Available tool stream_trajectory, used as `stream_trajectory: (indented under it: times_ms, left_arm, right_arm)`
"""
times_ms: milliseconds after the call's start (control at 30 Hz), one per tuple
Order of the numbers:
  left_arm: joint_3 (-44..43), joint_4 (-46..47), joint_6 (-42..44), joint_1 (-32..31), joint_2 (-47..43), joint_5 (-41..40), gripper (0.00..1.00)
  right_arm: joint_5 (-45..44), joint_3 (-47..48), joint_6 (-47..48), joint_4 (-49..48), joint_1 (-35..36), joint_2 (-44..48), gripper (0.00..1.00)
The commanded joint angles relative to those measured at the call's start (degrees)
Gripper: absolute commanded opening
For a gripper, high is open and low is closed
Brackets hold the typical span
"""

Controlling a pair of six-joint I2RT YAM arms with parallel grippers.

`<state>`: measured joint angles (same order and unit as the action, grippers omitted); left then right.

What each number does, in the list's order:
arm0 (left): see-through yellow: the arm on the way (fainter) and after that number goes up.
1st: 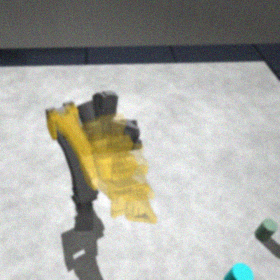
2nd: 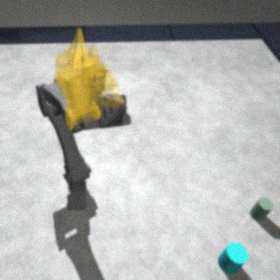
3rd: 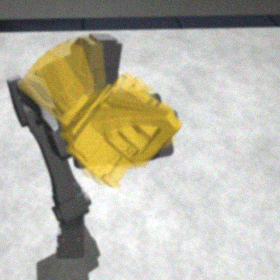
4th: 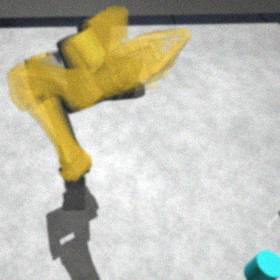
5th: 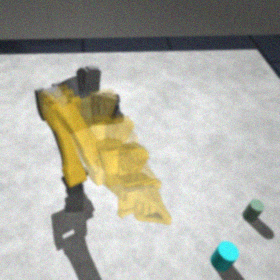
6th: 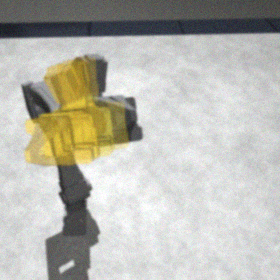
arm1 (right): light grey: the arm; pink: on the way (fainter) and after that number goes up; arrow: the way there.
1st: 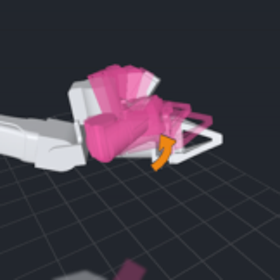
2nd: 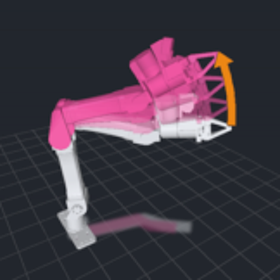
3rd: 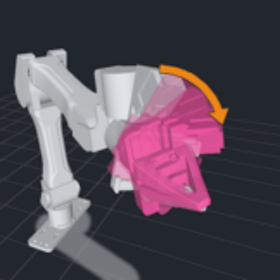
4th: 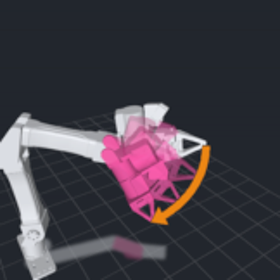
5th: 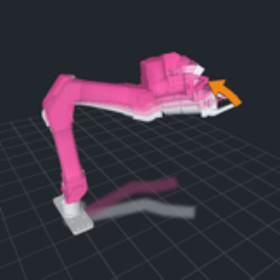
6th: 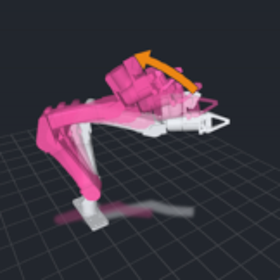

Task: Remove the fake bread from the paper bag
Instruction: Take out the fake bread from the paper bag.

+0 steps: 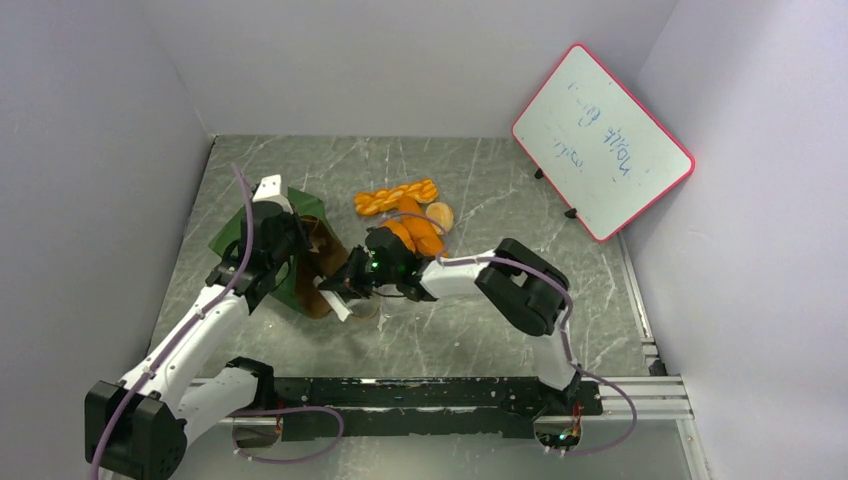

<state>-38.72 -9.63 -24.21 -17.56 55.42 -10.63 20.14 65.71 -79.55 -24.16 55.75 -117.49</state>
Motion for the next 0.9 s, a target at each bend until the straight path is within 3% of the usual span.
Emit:
stream_trajectory:
  times_ms: [0, 500, 867]
  left_arm:
    - [-2.49, -2.03, 0.65, 1.00, 1.44, -4.33, 0.07]
    - [-4.35, -2.33, 0.15, 1.67, 5.06, -8.61, 0.07]
    - [-9.11, -2.28, -0.10, 2.12, 9.75, -12.42, 0.07]
  right_arm:
    - [-3.63, -5.85, 1.27, 0.79, -1.68, 6.16, 0.00]
    - [-2.96, -18.22, 3.88, -1.95, -3.00, 19.12, 0.00]
    - [-4.71, -27.06, 5.44, 2.12, -2.83, 34.88, 0.00]
